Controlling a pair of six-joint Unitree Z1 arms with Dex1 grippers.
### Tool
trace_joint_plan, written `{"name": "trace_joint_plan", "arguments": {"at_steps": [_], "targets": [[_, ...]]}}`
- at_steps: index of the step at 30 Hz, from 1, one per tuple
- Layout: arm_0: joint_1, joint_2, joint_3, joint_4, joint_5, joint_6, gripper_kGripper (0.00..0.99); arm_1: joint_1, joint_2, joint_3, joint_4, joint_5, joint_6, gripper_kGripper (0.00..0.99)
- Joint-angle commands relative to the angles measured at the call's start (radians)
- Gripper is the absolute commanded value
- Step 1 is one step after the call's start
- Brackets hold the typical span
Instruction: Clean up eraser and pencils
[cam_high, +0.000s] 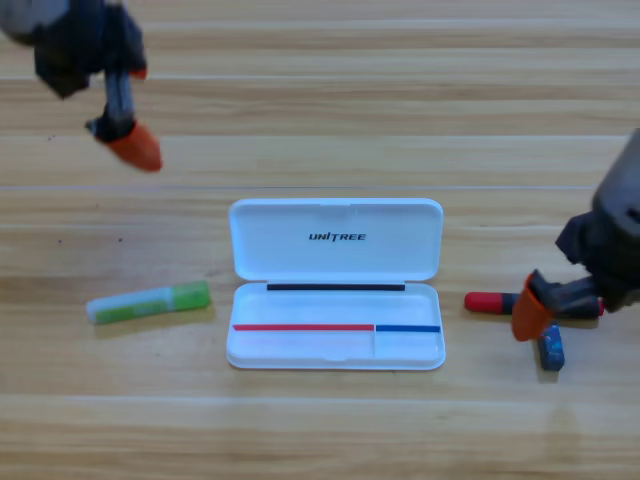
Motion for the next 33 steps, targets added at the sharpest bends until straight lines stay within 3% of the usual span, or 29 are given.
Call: {"name": "trace_joint_plan", "arguments": {"at_steps": [1, 8, 18, 27, 30, 33], "targets": [[0.036, 0.068, 0.065, 0.019, -0.01, 0.009, 0.979, -0.065, 0.122, 0.0, -0.057, -0.019, 0.081, 0.986], [0.036, 0.111, 0.134, 0.003, -0.032, 0.011, 0.977, -0.088, 0.182, 0.026, -0.115, -0.033, 0.153, 0.96], [0.04, 0.132, 0.301, -0.166, -0.03, 0.016, 0.974, -0.101, 0.211, 0.058, -0.146, 0.004, 0.211, 0.887], [0.053, 0.163, 0.38, -0.269, -0.03, 0.02, 0.974, -0.101, 0.236, 0.068, -0.146, 0.03, 0.219, 0.808], [0.056, 0.175, 0.401, -0.297, -0.03, 0.023, 0.974, -0.101, 0.245, 0.069, -0.146, 0.03, 0.219, 0.698], [0.06, 0.184, 0.423, -0.327, -0.03, 0.028, 0.974, -0.101, 0.252, 0.071, -0.146, 0.03, 0.216, 0.502]]}}
